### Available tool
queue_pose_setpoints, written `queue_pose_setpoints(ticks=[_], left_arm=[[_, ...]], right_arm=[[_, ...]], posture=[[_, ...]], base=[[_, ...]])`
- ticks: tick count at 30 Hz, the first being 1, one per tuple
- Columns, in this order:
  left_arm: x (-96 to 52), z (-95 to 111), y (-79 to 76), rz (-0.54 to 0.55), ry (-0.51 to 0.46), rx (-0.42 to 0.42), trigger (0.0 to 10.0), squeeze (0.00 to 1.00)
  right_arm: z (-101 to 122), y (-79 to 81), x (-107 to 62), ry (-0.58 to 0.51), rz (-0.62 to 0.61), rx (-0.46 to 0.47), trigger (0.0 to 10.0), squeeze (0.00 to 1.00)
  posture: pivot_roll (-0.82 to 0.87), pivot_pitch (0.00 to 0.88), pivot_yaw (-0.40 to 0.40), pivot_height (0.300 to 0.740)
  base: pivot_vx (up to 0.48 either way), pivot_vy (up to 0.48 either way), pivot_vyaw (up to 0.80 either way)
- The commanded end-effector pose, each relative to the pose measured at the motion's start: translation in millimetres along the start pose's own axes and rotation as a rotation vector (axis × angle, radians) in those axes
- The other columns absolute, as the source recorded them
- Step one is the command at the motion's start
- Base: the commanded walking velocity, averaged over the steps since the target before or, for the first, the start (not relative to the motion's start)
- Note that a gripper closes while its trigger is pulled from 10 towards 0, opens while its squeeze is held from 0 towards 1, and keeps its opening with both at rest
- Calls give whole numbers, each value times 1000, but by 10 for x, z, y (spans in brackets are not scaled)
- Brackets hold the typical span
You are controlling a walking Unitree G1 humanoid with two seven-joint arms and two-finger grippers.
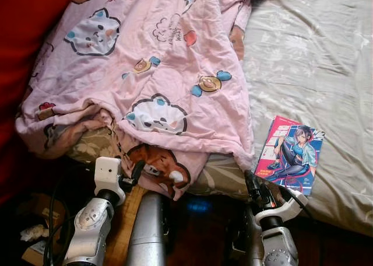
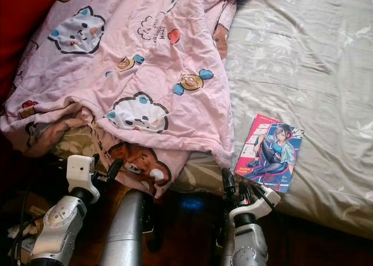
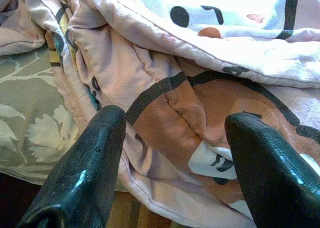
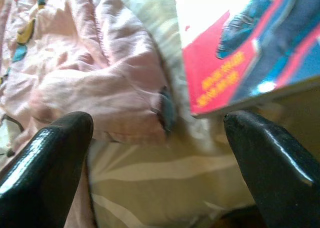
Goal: Clean up the room
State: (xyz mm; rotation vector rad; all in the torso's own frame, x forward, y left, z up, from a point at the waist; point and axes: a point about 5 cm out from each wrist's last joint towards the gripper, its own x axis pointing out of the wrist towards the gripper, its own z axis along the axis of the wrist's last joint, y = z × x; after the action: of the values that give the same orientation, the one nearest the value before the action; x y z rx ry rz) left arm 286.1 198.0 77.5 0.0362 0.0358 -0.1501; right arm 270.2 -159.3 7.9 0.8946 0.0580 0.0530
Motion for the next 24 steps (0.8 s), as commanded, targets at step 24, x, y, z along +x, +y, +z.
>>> queue_pose_setpoints(ticks=[24], left_arm=[[-195, -206, 10, -10, 91, 2, 10000, 0]], right_arm=[[-85, -296, -218, 13, -179, 72, 10000, 0]], posture=[[192, 462, 79, 622]], base=[[0, 0, 0]])
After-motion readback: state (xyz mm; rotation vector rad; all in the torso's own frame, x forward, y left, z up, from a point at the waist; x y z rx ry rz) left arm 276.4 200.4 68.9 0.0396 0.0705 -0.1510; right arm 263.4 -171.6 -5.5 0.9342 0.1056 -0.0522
